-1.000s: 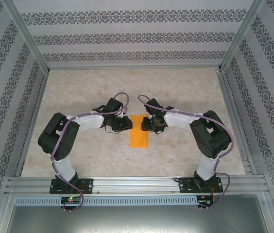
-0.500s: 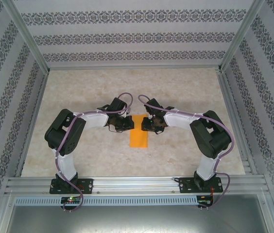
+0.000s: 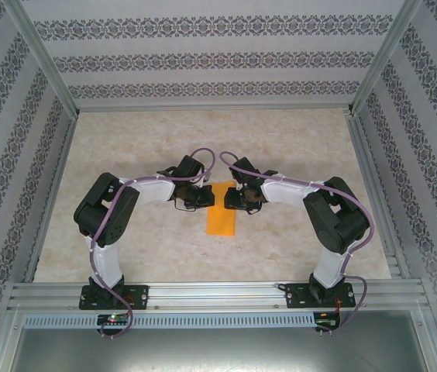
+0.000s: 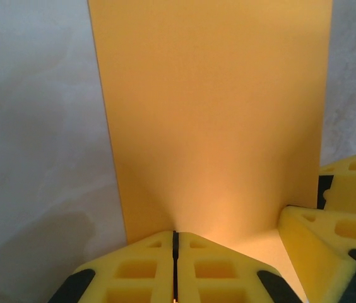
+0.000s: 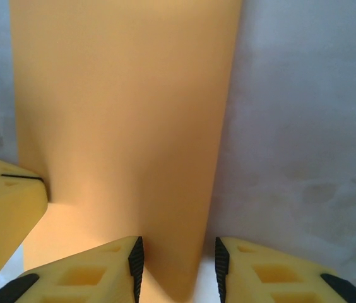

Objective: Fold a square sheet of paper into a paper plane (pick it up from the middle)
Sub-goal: Hold the square sheet of paper at the center of the table, then fold the square sheet of paper in half at the center of the table.

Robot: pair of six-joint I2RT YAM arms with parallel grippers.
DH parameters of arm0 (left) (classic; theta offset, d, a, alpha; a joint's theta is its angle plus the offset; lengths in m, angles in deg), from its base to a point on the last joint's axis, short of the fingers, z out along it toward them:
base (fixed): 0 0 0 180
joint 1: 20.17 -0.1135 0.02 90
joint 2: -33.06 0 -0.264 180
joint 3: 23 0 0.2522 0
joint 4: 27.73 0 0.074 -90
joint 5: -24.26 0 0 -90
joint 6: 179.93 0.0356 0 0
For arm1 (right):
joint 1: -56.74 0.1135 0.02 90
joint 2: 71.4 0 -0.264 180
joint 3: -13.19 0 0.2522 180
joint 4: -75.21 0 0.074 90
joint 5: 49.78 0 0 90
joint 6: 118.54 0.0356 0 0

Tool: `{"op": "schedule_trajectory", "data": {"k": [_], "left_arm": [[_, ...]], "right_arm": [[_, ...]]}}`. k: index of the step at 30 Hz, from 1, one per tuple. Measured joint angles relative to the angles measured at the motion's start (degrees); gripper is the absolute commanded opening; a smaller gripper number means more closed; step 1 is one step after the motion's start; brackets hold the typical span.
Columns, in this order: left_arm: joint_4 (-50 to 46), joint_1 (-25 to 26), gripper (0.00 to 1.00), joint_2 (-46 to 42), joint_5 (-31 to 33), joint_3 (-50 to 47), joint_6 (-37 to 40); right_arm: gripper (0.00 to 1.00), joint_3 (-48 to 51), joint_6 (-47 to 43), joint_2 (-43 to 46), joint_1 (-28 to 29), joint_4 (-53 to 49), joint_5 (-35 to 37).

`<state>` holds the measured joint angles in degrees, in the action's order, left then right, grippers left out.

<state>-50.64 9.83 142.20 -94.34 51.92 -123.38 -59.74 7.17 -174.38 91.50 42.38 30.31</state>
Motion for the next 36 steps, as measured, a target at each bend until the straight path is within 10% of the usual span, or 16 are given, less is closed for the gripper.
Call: {"op": "schedule_trajectory", "data": {"k": [16,36], "left_arm": [[0.3,0.2,0.1,0.7,0.2,0.5,1.4],[1.3,0.4,0.1,0.3,0.9,-0.1,1.6]], "right_arm": [[0.21,4.9,1.4,14.5,-0.4,5.2,-3.4],[0.13,6.2,4.8,0.2,-2.7,16.5,-11.3]]}}
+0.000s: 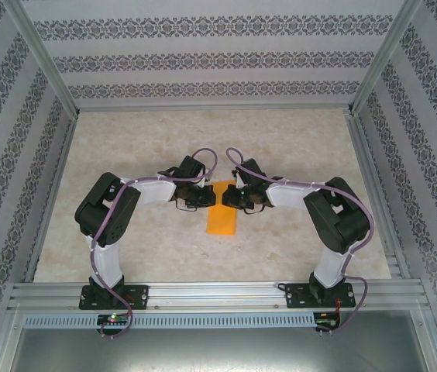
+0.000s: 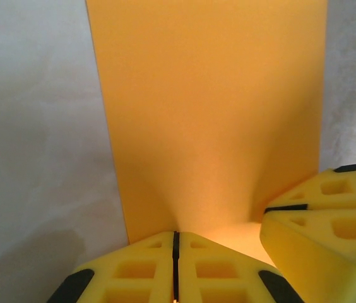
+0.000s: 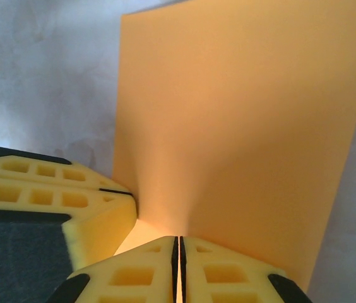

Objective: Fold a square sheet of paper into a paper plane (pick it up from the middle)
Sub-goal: Fold the square sheet of paper in half at the center of the table.

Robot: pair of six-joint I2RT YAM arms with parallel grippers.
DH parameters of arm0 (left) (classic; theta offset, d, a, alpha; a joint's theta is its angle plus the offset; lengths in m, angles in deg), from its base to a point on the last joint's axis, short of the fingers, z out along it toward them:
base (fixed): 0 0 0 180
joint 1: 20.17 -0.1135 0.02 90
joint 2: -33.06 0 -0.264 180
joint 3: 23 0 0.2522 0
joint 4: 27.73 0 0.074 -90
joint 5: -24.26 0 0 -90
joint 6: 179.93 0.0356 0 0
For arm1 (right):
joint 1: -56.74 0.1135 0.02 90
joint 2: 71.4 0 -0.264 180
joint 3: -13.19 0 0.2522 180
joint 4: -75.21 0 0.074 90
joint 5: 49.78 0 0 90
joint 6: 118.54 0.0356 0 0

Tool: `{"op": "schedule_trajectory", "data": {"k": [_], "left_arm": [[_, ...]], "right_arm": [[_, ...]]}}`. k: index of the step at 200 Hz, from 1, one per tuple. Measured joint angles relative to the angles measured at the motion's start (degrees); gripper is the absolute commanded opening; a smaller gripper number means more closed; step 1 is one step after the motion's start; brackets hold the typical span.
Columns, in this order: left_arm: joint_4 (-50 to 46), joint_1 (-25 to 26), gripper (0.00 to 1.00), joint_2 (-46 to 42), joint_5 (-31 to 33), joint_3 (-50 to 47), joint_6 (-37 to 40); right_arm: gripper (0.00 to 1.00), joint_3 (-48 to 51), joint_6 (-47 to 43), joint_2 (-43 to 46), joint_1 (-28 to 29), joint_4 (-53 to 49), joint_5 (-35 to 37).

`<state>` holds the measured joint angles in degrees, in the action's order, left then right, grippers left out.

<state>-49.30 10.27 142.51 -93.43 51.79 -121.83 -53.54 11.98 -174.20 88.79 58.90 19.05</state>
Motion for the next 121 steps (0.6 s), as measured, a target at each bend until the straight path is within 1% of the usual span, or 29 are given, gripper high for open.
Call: {"op": "schedule_trajectory", "data": {"k": [55,121], "left_arm": [[0.0,0.3,0.1,0.0,1.0,0.0,0.2],[0.0,0.4,0.1,0.0,1.4,0.0,1.3]], "right_arm": [[0.12,0.1,-0.5,-1.6,-0.8,0.6,-0.8],[0.12,3.3,-2.3,-0.2,-1.3,3.7,-1.7]]}}
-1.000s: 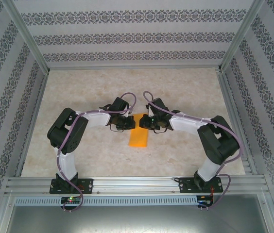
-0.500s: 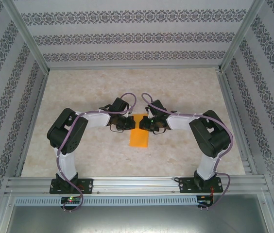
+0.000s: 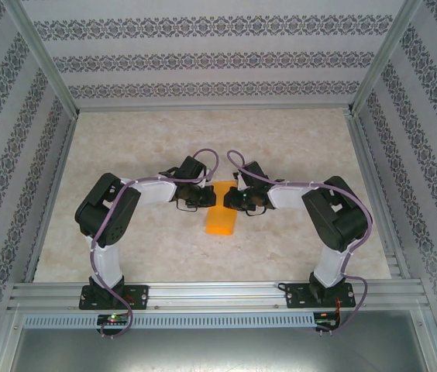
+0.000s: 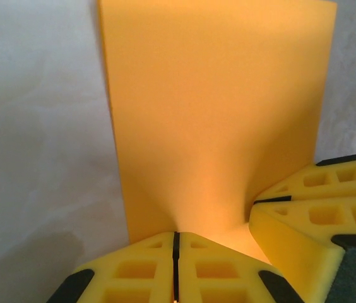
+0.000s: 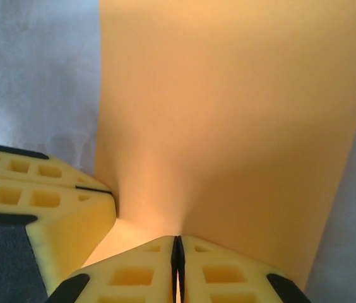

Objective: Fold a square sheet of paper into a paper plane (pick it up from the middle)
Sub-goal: Fold the square sheet of paper in half at the center of the table.

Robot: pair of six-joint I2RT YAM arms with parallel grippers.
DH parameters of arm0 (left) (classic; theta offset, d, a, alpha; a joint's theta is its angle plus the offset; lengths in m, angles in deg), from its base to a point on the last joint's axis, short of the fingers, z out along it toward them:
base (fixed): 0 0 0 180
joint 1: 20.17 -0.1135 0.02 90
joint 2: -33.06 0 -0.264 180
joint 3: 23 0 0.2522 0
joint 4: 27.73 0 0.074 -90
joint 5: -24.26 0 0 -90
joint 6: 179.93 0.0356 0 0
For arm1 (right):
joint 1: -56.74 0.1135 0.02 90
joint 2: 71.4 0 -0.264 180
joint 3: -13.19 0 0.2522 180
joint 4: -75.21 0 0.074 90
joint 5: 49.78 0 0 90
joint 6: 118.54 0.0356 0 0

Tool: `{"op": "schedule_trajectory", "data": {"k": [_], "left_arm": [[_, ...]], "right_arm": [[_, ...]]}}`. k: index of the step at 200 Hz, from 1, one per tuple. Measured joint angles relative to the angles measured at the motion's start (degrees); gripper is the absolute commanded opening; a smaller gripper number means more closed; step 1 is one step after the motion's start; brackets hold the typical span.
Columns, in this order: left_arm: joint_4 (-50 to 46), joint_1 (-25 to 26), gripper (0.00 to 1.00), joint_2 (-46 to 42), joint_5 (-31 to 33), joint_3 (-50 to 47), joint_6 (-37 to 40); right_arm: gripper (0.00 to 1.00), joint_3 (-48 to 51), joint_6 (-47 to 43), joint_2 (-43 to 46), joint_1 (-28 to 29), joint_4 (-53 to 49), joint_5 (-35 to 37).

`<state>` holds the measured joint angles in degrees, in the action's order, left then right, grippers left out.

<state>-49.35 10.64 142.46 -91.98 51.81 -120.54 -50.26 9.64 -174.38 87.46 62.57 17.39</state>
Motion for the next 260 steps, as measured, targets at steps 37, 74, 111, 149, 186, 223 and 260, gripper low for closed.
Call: {"op": "schedule_trajectory", "data": {"k": [37,74,111,149,186,223,260], "left_arm": [[0.0,0.0,0.1,0.0,0.0,0.0,0.5],[0.0,0.0,0.1,0.0,0.0,0.0,0.7],[-0.1,0.0,0.1,0.0,0.0,0.1,1.1],[-0.3,0.0,0.1,0.0,0.0,0.2,1.6],[-0.3,0.0,0.1,0.0,0.0,0.2,1.9],[-0.2,0.3,0.1,0.0,0.6,0.2,2.0],[0.1,0.3,0.1,0.0,0.8,0.0,2.2]], "right_arm": [[0.12,2.7,-0.3,2.6,-2.0,-0.3,0.1],[0.12,3.2,-0.5,6.4,-2.4,-3.2,1.5],[0.11,-0.3,-0.4,6.2,-1.6,-2.8,1.3],[0.09,-2.8,-0.4,0.4,-1.5,-0.2,1.3],[0.09,-2.8,-0.6,-2.3,-3.0,0.9,0.8],[0.09,-1.2,-1.2,-1.7,-3.8,2.6,0.8],[0.09,1.8,-1.7,0.9,-7.3,3.4,1.6]]}}
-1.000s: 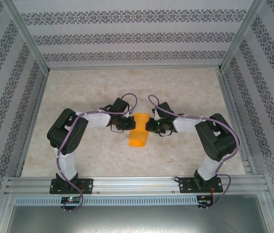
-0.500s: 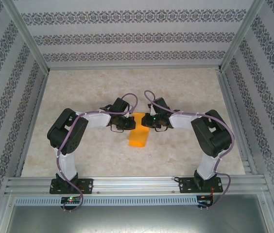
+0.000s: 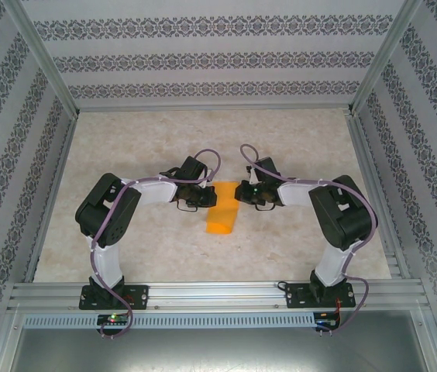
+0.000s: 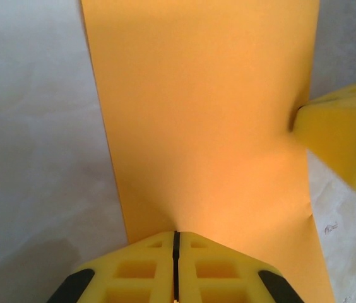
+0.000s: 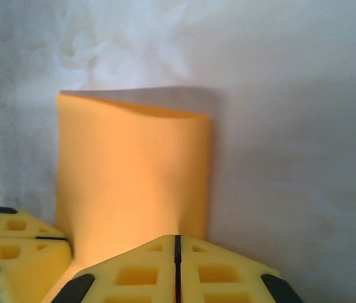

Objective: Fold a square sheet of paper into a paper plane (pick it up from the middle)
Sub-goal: Fold the square sheet of paper in half at the center of the table.

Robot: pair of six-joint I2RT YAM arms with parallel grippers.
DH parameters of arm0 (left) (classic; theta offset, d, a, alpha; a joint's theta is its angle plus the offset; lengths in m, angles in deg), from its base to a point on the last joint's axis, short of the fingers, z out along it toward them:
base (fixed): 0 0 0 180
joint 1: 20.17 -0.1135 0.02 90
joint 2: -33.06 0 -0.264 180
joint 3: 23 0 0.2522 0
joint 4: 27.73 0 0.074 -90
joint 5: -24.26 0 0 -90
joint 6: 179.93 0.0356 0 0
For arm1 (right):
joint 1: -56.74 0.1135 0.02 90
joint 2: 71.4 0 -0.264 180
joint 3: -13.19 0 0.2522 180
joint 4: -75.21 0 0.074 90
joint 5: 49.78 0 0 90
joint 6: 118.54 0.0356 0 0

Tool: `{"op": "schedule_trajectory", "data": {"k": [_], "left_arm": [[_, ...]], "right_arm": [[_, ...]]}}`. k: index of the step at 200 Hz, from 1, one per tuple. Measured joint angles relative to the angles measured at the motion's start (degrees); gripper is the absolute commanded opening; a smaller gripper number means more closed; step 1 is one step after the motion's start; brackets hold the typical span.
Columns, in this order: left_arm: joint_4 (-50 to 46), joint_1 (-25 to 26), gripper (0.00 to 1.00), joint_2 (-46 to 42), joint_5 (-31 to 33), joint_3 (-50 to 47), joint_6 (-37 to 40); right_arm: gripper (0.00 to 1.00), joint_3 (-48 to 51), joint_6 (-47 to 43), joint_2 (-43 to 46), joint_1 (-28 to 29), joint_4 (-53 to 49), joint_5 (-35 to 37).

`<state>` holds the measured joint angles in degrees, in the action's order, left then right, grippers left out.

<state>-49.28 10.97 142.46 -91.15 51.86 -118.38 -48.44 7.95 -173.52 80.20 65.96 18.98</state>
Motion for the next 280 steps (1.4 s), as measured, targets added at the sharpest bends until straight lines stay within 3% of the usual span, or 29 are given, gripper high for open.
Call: {"op": "schedule_trajectory", "data": {"k": [44,84,144,280], "left_arm": [[0.0,0.0,0.1,0.0,0.0,0.0,0.0],[0.0,0.0,0.1,0.0,0.0,0.0,0.4],[0.0,0.0,0.1,0.0,0.0,0.0,1.1],[1.2,0.0,0.1,-0.1,0.0,-0.6,1.1]], "right_arm": [[0.09,0.5,-0.5,2.3,-1.1,-1.5,2.1],[0.09,-1.3,-0.2,5.0,2.9,-1.6,2.3],[0.07,-6.5,1.0,-4.2,4.1,2.0,1.7],[0.06,-3.7,0.8,-5.2,-0.8,7.0,2.7]]}}
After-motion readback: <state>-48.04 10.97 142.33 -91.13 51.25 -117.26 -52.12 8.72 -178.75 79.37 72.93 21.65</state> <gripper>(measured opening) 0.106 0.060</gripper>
